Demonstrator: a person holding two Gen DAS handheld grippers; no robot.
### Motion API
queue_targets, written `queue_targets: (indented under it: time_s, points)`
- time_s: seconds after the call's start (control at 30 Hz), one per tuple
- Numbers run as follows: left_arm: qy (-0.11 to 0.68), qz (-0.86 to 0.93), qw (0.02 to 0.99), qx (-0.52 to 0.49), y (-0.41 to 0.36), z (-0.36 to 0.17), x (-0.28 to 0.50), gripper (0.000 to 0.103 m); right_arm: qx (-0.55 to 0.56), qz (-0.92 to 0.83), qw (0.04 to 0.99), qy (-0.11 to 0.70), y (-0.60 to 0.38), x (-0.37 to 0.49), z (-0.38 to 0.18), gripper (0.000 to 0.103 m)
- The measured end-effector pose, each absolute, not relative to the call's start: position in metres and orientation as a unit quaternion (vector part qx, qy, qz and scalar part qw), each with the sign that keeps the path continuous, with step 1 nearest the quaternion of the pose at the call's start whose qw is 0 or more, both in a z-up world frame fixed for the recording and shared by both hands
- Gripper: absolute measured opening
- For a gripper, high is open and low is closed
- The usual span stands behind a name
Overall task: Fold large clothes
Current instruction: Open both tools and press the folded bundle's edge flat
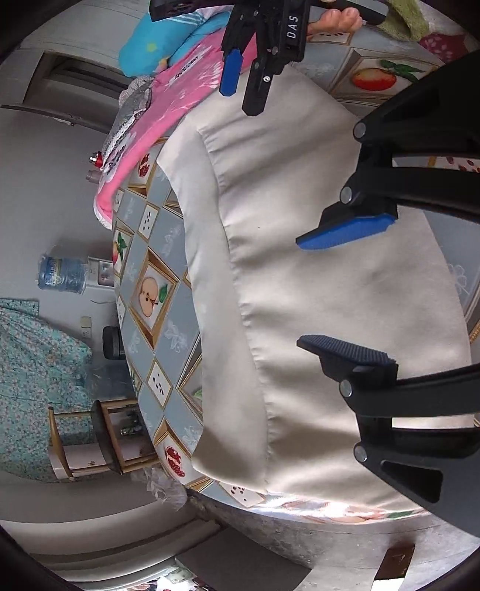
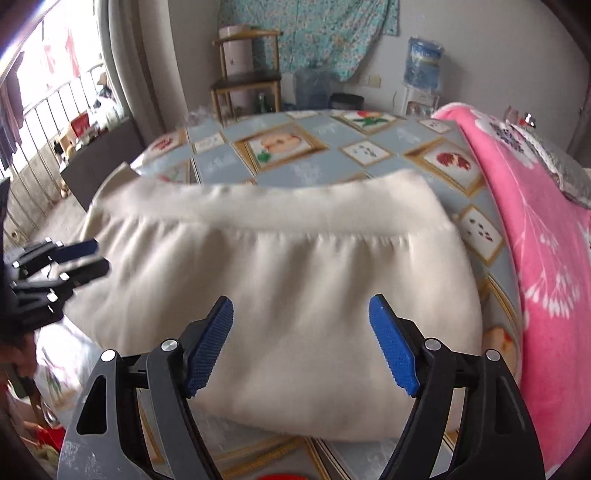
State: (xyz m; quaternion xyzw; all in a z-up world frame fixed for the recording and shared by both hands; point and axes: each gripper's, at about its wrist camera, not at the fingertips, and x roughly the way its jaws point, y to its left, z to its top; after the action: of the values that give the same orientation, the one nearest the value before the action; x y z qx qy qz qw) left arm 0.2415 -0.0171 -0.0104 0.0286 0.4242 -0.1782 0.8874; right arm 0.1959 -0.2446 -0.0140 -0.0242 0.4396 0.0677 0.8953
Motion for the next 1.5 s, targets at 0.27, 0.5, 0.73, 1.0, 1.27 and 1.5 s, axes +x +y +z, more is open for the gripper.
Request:
queue_targets:
  time_s: [0.27,0.5,0.73,1.0,1.27,1.5]
  points:
    - [0.445,-0.170,0.879,0.019,-0.026,-0.036,0.246,0.047,-0.078,0.058,0.873,0.478,-0.237,0.198,-0.048,0.074]
    - [0.422,-0.146,0.895,0.002,-0.014,-0.006,0.289,0.047,-0.045,0.025,0.904,0.423,-0.269,0.250,-0.006,0.075]
    - [0.469,-0.134,0.871,-0.062,0.004,-0.030,0.329,0.049,-0.004,0.027,0.883,0.468,-0.290,0.278,-0.046,0.076]
    - [0.438,-0.092,0.892,-0.069,0.021,-0.001,0.350,0.051,0.030,0.043,0.892,0.450,-0.287,0.293,-0.011,0.076]
    - [0.470,-0.066,0.876,-0.088,0.040,-0.019,0.357,0.051,0.049,0.021,0.870,0.490,-0.293,0.287,-0.028,0.076]
    - [0.421,-0.115,0.898,-0.047,0.027,0.025,0.263,0.051,0.015,0.051,0.890,0.453,-0.270,0.182,0.007,0.079]
